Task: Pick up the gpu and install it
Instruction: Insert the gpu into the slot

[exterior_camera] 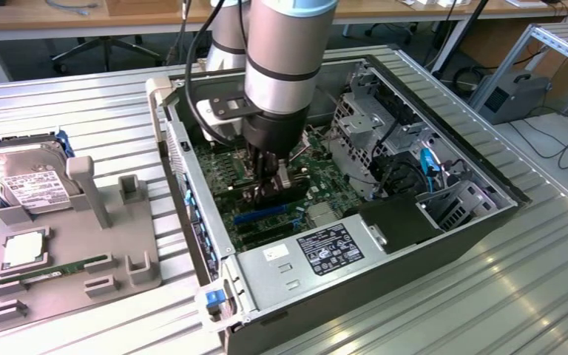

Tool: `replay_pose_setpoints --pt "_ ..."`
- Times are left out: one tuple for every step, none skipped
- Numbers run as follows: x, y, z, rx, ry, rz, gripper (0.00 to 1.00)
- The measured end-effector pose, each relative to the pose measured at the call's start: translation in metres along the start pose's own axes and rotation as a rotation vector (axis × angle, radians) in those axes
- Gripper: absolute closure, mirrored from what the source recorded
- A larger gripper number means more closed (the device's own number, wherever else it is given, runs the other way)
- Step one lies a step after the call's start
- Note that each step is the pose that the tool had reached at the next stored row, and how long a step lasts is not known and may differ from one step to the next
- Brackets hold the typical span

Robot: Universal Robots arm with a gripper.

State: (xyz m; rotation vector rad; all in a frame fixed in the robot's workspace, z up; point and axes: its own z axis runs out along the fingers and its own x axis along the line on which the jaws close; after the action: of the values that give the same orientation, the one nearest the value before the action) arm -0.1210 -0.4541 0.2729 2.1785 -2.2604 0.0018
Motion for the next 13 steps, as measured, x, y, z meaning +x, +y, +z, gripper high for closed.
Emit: replay_pose_setpoints --pt "0.0000 0.0001 0.0002 0.0000 0.0001 0.000 0.73" --pt "0.0000 0.0002 0.0004 0.0000 0.0001 0.000 0.73" --pt "0.0000 0.0003 0.0006 0.0000 0.0001 0.000 0.73" --pt "0.0000 0.0003 0.0007 0.0000 0.0001 0.000 0.73" --pt "0.0000 0.0003 0.0008 0.0000 0.0001 0.001 0.73" --pt "0.0000 0.0004 0.0009 0.0000 0.0001 0.002 0.73" --pt "0.0000 0.0004 0.0010 0.0000 0.0001 0.004 0.73" --pt "0.0000 0.0004 0.0010 0.0000 0.0001 0.006 0.73" --pt "0.0000 0.0004 0.0011 0.0000 0.0001 0.007 0.73" --pt "0.0000 0.0004 0.0011 0.0000 0.0001 0.007 0.73" --pt "0.0000 0.0005 0.0012 0.0000 0.0001 0.007 0.73" --pt "0.0000 0.0007 0.0012 0.0000 0.0000 0.008 0.73" --pt "0.0000 0.0012 0.0014 0.0001 -0.0002 0.008 0.73"
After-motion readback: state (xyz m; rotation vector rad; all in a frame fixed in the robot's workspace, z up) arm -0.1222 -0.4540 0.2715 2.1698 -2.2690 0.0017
